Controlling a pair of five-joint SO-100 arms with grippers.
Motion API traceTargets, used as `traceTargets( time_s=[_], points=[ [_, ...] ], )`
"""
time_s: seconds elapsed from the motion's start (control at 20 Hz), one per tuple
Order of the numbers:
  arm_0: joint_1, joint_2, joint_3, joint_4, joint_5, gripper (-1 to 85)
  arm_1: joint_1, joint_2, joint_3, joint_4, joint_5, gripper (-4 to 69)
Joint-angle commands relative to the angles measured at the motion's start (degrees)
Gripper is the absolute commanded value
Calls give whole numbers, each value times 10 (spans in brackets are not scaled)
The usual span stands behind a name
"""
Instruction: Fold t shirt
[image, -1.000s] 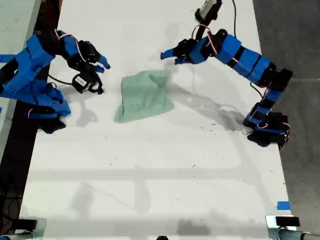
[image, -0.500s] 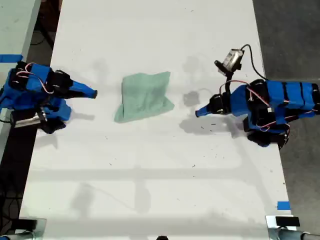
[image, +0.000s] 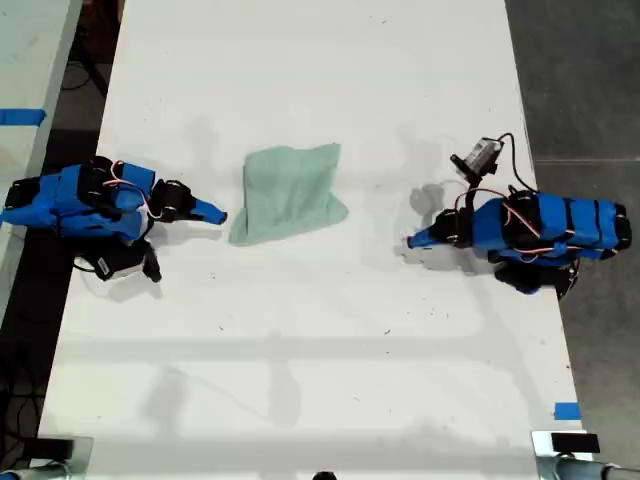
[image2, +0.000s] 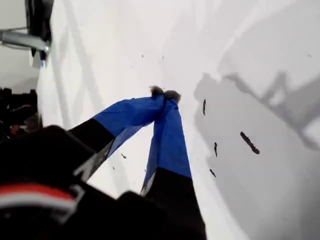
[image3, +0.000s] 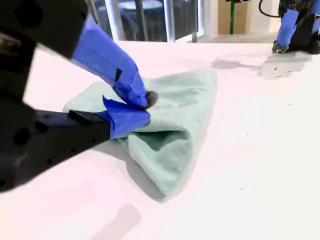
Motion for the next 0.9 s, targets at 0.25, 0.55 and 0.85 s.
traceTargets(
  time_s=[0.25,0.55,0.85],
  points=[
    [1,6,27,18,-148,-2,26,13,31,127,168,69],
    [-32,6,24,58,-52,93,24,13,31,127,8,69],
    [-35,6,24,58,-52,93,24,13,31,127,9,69]
  ],
)
